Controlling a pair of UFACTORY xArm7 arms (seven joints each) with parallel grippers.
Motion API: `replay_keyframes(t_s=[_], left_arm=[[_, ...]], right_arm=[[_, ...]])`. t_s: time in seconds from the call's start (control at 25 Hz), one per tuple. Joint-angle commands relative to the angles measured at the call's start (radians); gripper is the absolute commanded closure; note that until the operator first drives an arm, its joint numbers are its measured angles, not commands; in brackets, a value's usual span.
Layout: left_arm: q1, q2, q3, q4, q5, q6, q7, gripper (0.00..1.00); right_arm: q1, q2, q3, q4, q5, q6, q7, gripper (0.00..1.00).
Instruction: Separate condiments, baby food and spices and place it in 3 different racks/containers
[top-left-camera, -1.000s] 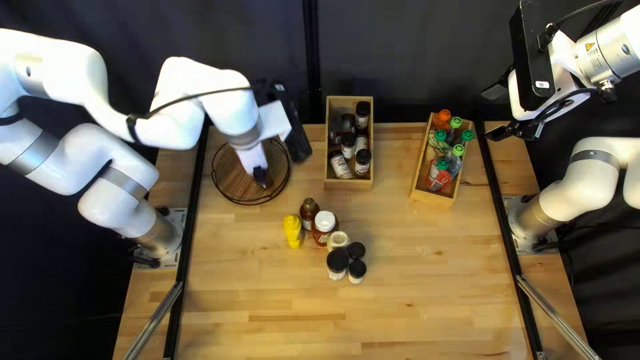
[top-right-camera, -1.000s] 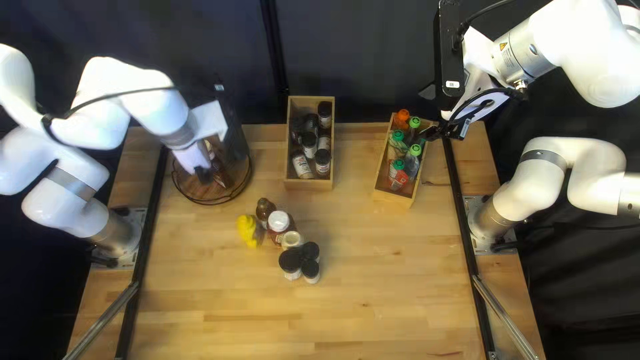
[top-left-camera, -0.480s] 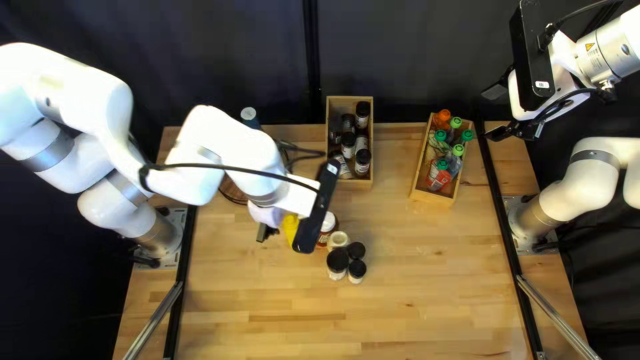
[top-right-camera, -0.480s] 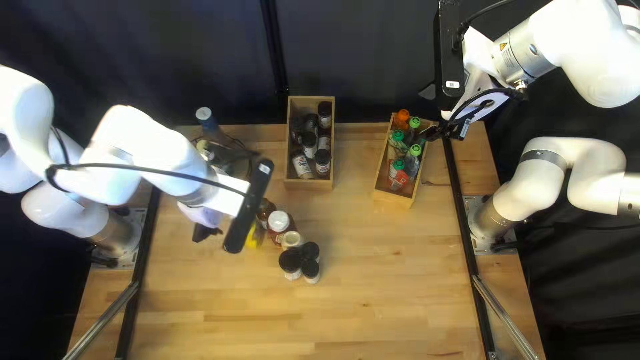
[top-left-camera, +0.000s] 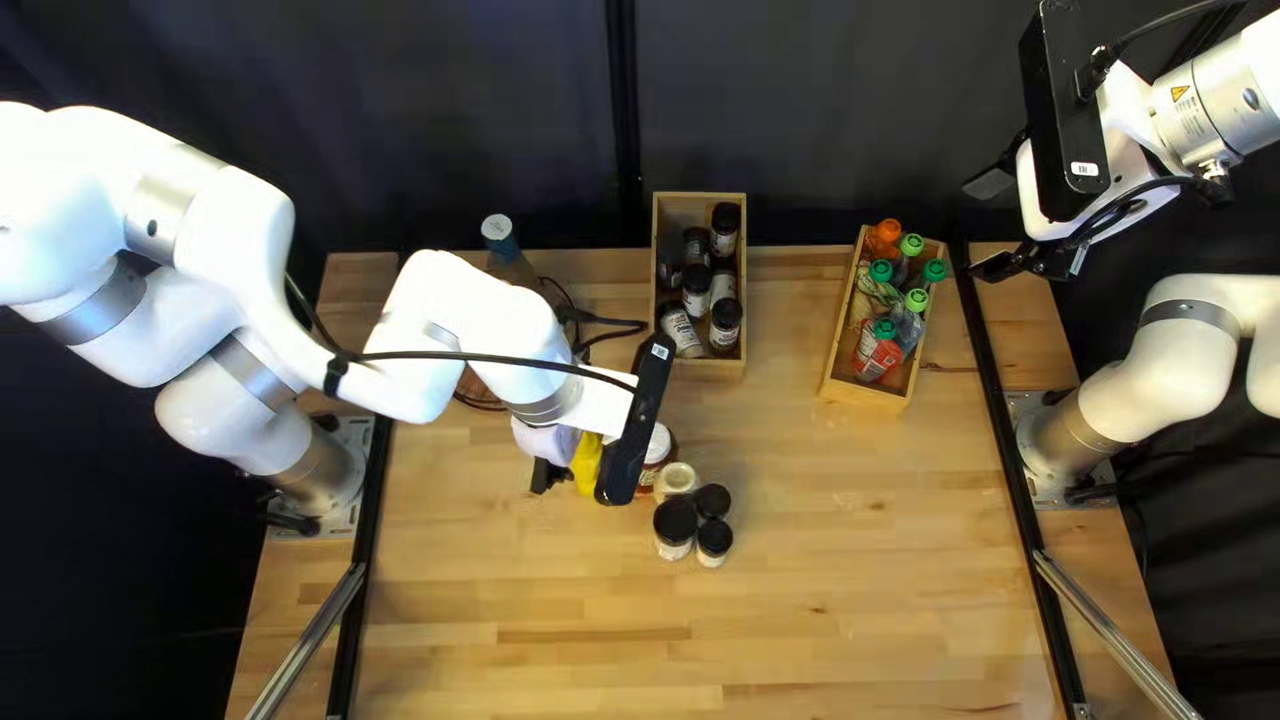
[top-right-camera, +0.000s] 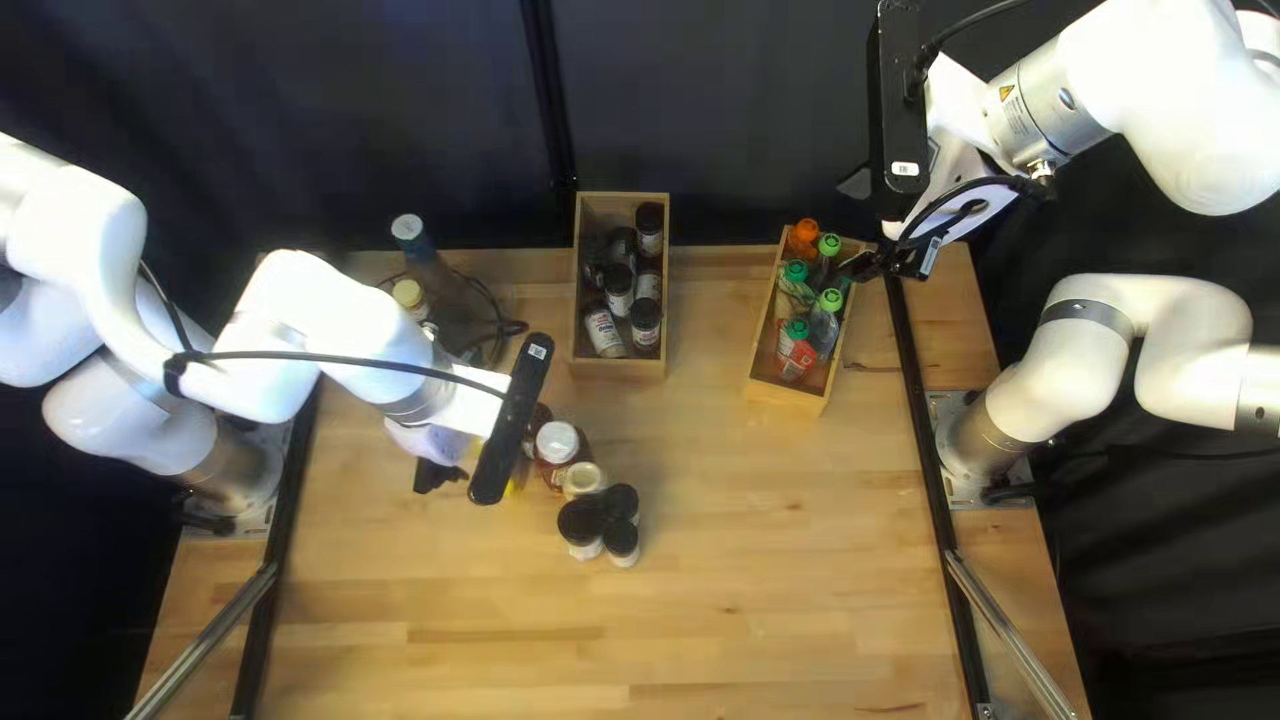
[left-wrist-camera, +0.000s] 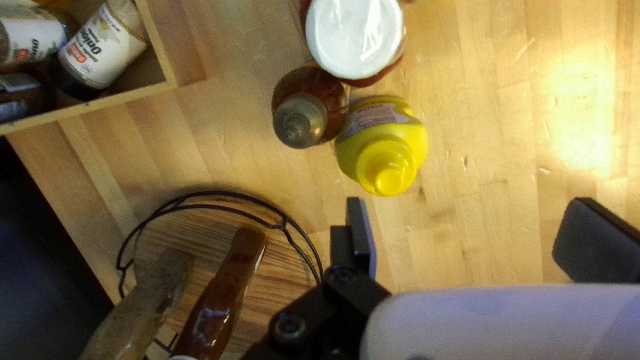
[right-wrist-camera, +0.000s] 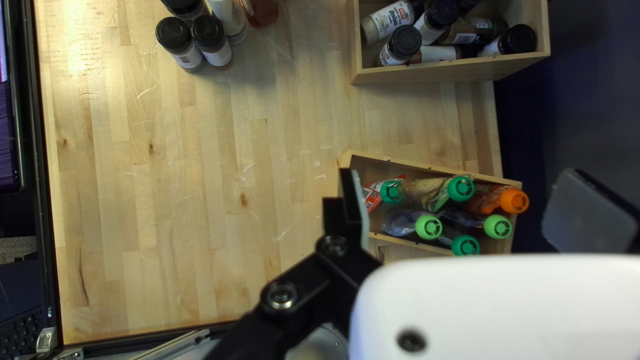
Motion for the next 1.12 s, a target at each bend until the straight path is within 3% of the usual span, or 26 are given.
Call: replay_keyframes(t_s=[0.04, 0.4, 0.48, 0.52, 0.56, 0.6, 0.64, 0.72, 1.12], left_arm=[[0.007, 0.045, -0.003, -0.009, 0.005, -0.028, -0.064, 0.0], [0.004, 0.141, 0.008, 0.008, -0.025, -0.055, -0.101, 0.0], [0.005, 0.152, 0.012, 0.006, -0.032, -0.064, -0.097, 0.04], [0.005, 0.154, 0.013, 0.005, -0.033, -0.064, -0.097, 0.08], [0.006, 0.154, 0.014, 0.003, -0.032, -0.065, -0.099, 0.21], [0.007, 0.153, 0.014, 0.002, -0.032, -0.063, -0.1, 0.21], [0.008, 0.153, 0.015, 0.002, -0.032, -0.062, -0.1, 0.55], [0.009, 0.151, 0.017, -0.002, -0.033, -0.062, -0.101, 0.97], [0.0, 0.172, 0.011, 0.057, -0.087, 0.037, -0.129, 1.0]], right_arm=[[0.0, 0.0, 0.0, 0.0, 0.0, 0.0, 0.0, 0.0], [0.0, 0.0, 0.0, 0.0, 0.0, 0.0, 0.0, 0.0], [0.0, 0.0, 0.0, 0.0, 0.0, 0.0, 0.0, 0.0], [0.0, 0.0, 0.0, 0.0, 0.0, 0.0, 0.0, 0.0], [0.0, 0.0, 0.0, 0.0, 0.0, 0.0, 0.0, 0.0], [0.0, 0.0, 0.0, 0.0, 0.0, 0.0, 0.0, 0.0], [0.0, 0.0, 0.0, 0.0, 0.0, 0.0, 0.0, 0.0], [0.0, 0.0, 0.0, 0.0, 0.0, 0.0, 0.0, 0.0], [0.0, 0.0, 0.0, 0.0, 0.0, 0.0, 0.0, 0.0]])
